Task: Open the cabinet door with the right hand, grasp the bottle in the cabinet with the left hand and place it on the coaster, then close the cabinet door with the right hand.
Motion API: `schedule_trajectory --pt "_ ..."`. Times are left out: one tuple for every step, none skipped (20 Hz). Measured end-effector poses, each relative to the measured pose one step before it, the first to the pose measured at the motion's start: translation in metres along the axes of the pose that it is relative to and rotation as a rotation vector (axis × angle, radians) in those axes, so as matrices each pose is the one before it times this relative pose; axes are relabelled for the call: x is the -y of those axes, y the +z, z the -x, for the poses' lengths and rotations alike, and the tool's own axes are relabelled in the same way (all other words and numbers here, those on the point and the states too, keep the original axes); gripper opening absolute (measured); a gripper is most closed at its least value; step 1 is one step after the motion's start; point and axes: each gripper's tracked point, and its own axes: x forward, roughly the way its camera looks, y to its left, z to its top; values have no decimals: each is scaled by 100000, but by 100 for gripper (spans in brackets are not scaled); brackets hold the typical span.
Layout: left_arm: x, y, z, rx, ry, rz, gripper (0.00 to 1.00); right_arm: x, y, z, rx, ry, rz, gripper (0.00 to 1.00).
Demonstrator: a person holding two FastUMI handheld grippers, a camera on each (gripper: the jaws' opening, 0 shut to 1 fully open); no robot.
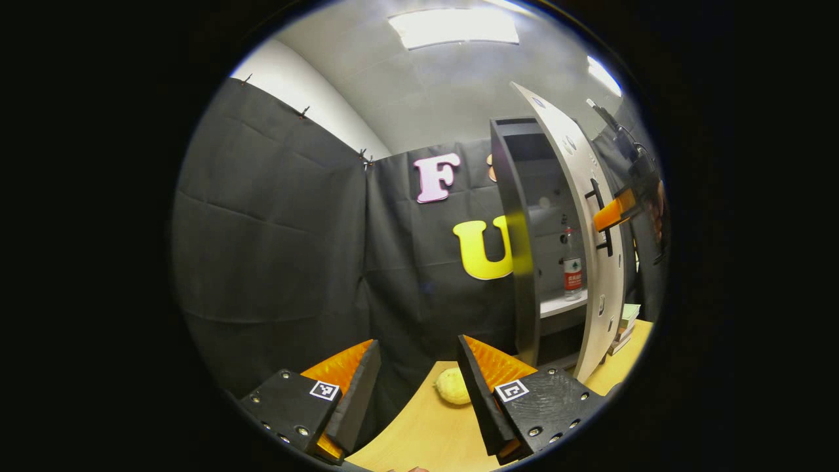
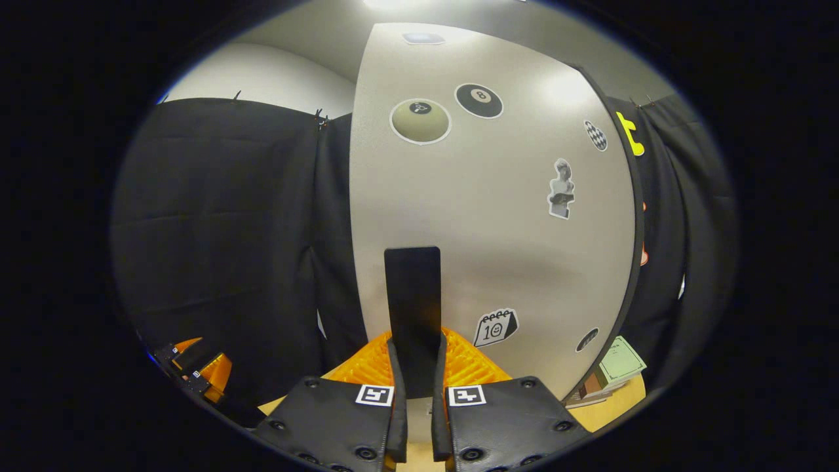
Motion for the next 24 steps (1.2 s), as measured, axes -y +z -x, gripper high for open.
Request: schedule_trajectory --pt "539 72 -110 440 -1397 405 68 111 -28 440 -287 -23 -74 16" --pt "690 137 -242 304 -1370 353 68 90 118 374 -116 -19 -287 16" --pt "614 20 21 248 -1397 392 68 186 -11 395 -233 55 -460 16" --pt "725 99 -224 115 -1457 371 68 196 27 263 32 -106 -895 16" --pt "706 76 -27 183 -1494 377 68 143 -111 493 -389 -185 -538 17" --pt "755 105 -179 289 -1593 359 68 359 -17 237 282 -429 -541 16" --pt "774 17 -220 281 -1605 254 68 243 -21 262 -56 -624 -250 16" --pt "796 220 -136 295 -1730 227 68 188 -81 349 171 -789 -41 16" --pt "944 32 -162 227 -1832 227 68 242 -22 307 151 -887 -293 16" --pt "830 73 -32 269 -1840 174 68 197 -96 390 -195 -876 -66 16" --pt "977 121 -164 260 -1809 175 68 210 3 398 -151 -818 48 16" --pt "835 130 -117 296 -1788 183 68 385 73 524 72 -820 -18 14" --pt "899 133 -156 152 -1517 127 68 292 -13 560 -519 -570 467 16" --pt "848 171 -228 67 -1225 330 68 312 -30 357 77 -438 387 16" --pt "1787 -284 -1338 -525 -1434 163 68 262 -80 242 -421 -282 541 16" --pt "1084 19 -534 -224 -1040 816 68 263 38 105 44 -147 328 16" --pt "1084 -19 -474 -223 -1125 772 68 252 49 242 -259 91 535 16" --pt "858 36 -75 -279 -743 407 68 319 -76 78 -273 315 -8 16" --pt "889 -48 14 -524 -676 246 68 240 -27 212 -327 481 -399 16" --pt "1053 205 5 -318 -870 348 68 334 -59 -47 -439 449 47 16" --pt "1015 183 -264 240 -1067 327 68 381 25 250 116 184 16 14" --pt "889 355 -143 277 -569 -152 68 391 -27 159 -73 121 -34 16" --pt "779 229 -108 178 -184 -390 68 327 -5 257 232 36 -336 16" --pt "826 226 -108 197 -341 -26 68 390 -61 289 215 -129 -464 16"
